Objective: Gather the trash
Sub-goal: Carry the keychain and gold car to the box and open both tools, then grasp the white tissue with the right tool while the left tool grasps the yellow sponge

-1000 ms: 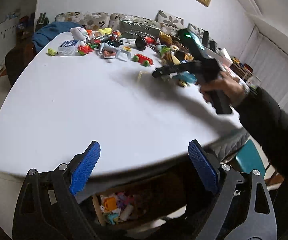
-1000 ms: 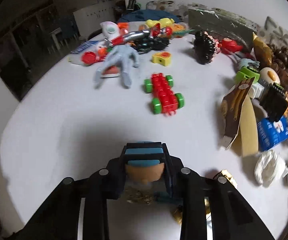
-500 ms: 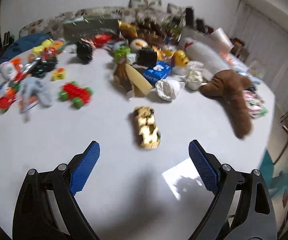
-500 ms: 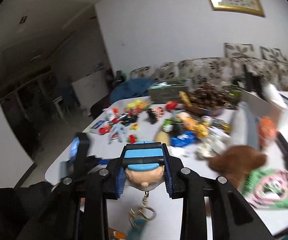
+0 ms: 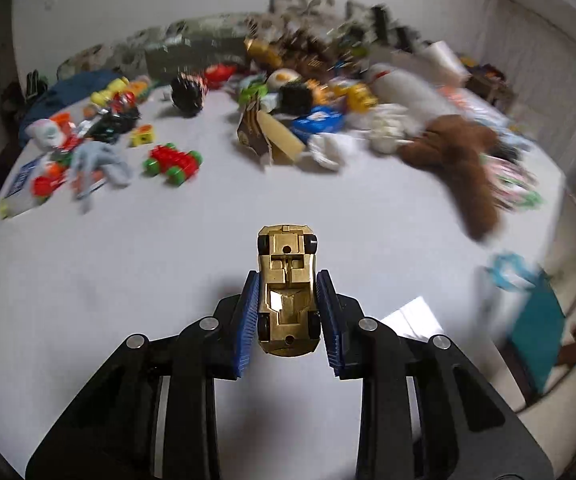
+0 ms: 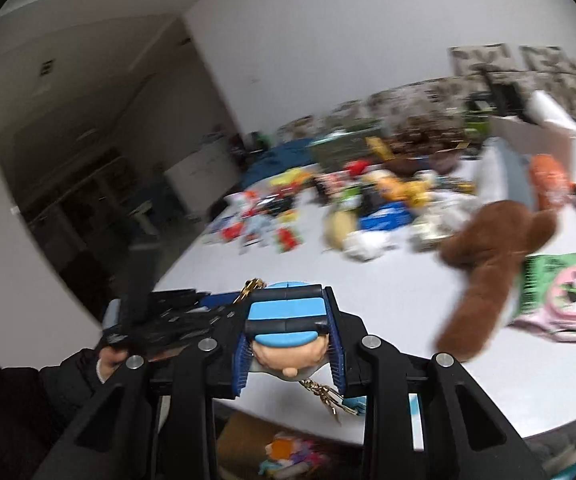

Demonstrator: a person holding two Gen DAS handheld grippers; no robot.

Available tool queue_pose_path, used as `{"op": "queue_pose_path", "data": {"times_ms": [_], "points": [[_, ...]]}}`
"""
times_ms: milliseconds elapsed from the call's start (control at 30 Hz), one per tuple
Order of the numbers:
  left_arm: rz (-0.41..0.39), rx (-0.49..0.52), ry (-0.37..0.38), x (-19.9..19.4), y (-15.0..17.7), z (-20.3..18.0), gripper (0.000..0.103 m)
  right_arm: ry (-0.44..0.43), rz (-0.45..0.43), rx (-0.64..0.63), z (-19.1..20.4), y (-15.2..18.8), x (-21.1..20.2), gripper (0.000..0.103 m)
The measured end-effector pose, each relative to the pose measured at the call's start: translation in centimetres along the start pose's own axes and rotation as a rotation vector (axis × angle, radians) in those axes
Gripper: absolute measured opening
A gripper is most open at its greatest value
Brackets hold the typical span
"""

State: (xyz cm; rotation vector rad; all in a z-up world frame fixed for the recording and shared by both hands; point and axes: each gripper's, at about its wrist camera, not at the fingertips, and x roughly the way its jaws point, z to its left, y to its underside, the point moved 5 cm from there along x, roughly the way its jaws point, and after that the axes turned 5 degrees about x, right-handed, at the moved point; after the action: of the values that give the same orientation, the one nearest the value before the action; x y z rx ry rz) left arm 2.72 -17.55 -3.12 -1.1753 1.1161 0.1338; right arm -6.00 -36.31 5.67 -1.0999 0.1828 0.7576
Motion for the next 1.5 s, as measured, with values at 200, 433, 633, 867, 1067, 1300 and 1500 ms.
{"op": "queue_pose_path", "data": {"times_ms": [200,433,633,867,1067,1300,1500], "points": [[-0.035,0.026,0.013,-9.2,8.0,-1.2,0.029,-0.247,0.096,-0.039,7.2,2.8,0.2,0.031],[0.047,0.034,-0.020,-9.6,15.6,-0.4,0.029,-0.277,0.348,-0.106,11.7,10.3,5.3,0.032],[0.229,-0.038,-0.057,-3.2,23.6,2.8,0.071,-0.144,0.577,-0.100,9.6,19.1,12.2,0.051],[0.146,-0.112,0.020,-6.4,22.2,4.6,0.071,-0.072,0.421,-0.124,9.0,13.0,10.0,0.049],[-0.079,-0.100,0.038,-10.0,13.3,5.4,0.088,0.191,0.198,-0.242,3.2,-0.1,13.1,0.062],[-0.116,-0.129,0.029,-5.1,4.2,6.9,0.088,0.385,0.272,-0.246,-6.9,-6.0,22.8,0.067],[-0.054,-0.120,0.022,3.4,-3.5,7.0,0.088,0.371,0.340,-0.118,-9.3,-4.9,23.4,0.032]]}}
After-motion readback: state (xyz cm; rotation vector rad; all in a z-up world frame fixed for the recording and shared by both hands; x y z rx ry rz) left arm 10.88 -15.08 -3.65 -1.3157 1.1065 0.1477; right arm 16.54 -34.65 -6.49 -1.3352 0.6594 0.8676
